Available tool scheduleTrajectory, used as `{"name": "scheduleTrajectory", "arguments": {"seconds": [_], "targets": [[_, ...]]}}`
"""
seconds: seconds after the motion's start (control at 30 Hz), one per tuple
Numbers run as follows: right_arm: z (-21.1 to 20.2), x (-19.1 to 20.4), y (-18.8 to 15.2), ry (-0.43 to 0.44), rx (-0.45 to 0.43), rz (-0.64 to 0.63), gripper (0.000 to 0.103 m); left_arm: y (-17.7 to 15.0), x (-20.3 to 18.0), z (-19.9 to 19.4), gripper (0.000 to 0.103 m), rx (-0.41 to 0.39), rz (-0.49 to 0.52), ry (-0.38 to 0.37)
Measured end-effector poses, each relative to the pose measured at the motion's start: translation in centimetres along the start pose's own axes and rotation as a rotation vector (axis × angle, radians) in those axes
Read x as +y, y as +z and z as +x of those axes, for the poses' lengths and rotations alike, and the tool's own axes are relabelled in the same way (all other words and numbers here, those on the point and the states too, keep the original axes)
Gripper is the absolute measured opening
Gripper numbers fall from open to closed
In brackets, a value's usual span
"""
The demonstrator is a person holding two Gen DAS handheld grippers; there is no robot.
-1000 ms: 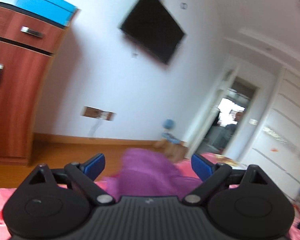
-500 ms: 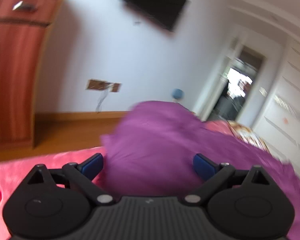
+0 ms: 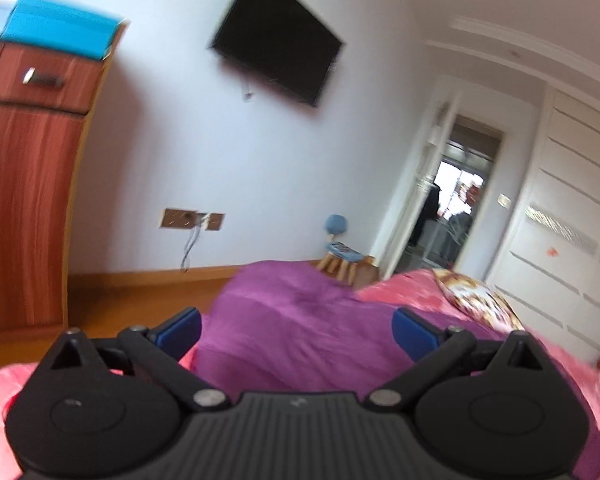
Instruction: Fold large clothes
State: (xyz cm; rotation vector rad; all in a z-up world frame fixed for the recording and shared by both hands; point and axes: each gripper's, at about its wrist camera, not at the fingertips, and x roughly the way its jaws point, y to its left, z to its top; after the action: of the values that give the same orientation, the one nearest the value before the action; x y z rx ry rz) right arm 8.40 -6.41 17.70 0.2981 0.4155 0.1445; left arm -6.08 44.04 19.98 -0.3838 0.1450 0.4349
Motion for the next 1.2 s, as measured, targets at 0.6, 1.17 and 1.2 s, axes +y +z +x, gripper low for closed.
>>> {"name": "scheduleTrajectory", "arguments": {"seconds": [0.6, 1.17, 1.2], "targets": [[-18.6, 2.9, -5.8, 0.003, 0.073, -0.215, 0.103, -4.7, -5.7, -17.7, 0.102, 0.204, 0.259, -0.098], [-28.5, 7.3, -6.4, 0.093, -0.005, -0.292, 0.103, -4.1, -6.4, -26.4, 0.102, 0.161, 0.355, -0.051], [-28.9, 7.6, -6.6, 0.096, -0.009, -0.297, 0.103, -4.0, -6.3, -26.6, 0.102, 0.161, 0.352, -0.050]]}}
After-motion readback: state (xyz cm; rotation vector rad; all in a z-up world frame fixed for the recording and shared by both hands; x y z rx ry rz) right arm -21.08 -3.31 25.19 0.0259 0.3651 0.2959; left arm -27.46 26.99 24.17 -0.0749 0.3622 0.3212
